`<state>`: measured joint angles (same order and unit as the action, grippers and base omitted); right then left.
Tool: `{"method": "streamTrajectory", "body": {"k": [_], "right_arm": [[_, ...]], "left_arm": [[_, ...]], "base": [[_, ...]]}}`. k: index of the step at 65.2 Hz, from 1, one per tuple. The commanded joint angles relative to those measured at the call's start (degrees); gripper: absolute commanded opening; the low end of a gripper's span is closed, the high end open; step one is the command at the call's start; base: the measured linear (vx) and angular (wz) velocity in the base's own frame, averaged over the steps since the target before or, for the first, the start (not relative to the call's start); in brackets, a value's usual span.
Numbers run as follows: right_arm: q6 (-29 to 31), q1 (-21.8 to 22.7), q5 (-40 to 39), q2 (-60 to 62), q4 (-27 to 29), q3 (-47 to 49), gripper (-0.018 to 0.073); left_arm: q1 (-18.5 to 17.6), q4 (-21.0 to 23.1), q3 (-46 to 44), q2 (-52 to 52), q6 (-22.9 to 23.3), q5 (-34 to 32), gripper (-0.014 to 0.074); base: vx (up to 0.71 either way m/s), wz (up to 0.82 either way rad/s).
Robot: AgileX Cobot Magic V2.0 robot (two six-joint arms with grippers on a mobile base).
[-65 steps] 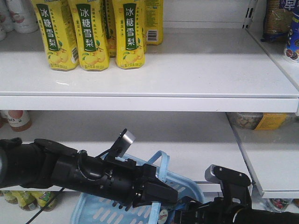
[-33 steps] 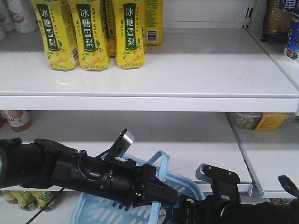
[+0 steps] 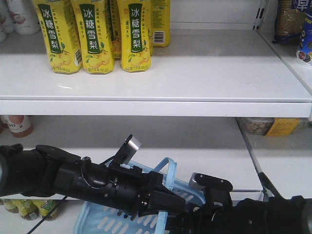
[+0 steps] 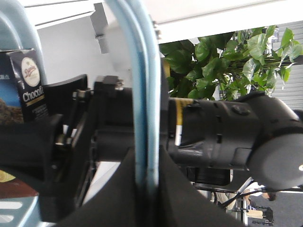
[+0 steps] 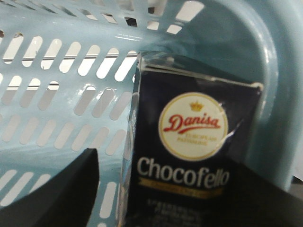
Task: Left arm holds basket, right arm returns cookies
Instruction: 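Close the right gripper on the Chocofello cookie box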
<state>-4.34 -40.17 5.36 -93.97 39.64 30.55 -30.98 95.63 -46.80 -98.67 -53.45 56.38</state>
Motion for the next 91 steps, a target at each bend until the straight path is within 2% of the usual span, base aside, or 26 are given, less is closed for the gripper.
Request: {"method": "streamTrajectory", "body": {"k": [1,21,26,53,66,91], "right_arm": [[0.81,-0.06,-0.14,0.77,-0.49,1.99,0.0416],[2.75,-0.06,2.03,0.69,-0.66,1.98,0.0199],[3.10,-0.06,2.38,0.82,-0.66,1.98,0.0174],[3.50,-0.06,3.38,7.76,-0.79,1.35,0.0177],[2.35,-0.06,1.12,12.86,-0.37,-4.02,0.0177],[0.09,-0.06,-3.64,32.73,-0.23,-12.21,0.0177]], "left_arm": [[0.06,3.82,-1.28,2.88,-1.24,2.66,-0.0006],[0.06,3.82,-1.28,2.88,-1.24,2.66,-0.0006],[0.06,3.82,-1.28,2.88,-1.24,2.66,-0.0006],[0.06,3.82,-1.28,2.88,-1.24,2.66,-0.0006],[0.06,3.82,-1.28,2.88,-1.24,2.66,-0.0006],[0.06,3.82,-1.28,2.88,-1.24,2.66,-0.0006]], "base": [[0.00,0.00],[0.00,0.00],[0.00,0.00],[0.00,0.00],[0.00,0.00],[0.00,0.00]]}}
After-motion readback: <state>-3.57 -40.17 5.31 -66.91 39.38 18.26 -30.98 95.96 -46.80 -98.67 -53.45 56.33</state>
